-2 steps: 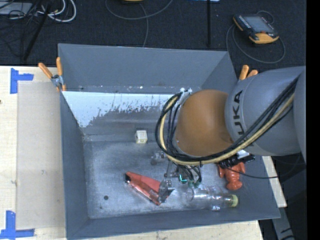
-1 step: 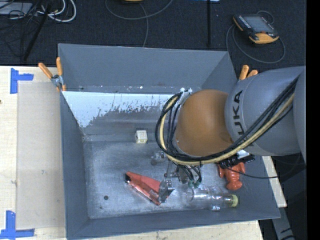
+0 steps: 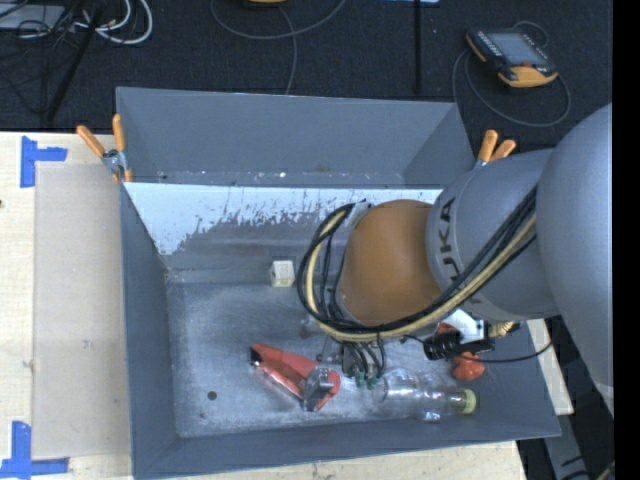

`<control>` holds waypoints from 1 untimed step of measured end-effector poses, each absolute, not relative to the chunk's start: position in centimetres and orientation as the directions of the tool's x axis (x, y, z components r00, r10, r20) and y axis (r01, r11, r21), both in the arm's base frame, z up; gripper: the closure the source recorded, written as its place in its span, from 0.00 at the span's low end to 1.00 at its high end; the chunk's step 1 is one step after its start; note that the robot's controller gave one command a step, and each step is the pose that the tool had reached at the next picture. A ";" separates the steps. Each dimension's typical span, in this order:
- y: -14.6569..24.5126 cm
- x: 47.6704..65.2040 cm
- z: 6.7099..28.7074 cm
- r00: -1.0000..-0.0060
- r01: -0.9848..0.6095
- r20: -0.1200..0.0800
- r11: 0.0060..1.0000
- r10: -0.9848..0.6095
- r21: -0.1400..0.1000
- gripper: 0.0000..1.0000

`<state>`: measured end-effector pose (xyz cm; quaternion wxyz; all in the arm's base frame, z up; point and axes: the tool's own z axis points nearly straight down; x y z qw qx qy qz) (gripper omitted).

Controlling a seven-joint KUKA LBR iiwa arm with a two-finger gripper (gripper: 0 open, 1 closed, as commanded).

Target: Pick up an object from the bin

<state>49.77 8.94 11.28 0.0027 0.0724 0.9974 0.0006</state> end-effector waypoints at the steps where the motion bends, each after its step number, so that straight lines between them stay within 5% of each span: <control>1: 9.2 49.6 9.0 -0.966 0.258 0.007 0.966 0.258 -0.003 0.00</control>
Offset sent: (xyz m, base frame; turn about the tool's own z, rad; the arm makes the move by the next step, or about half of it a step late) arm -0.0053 -0.0085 0.0085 0.2001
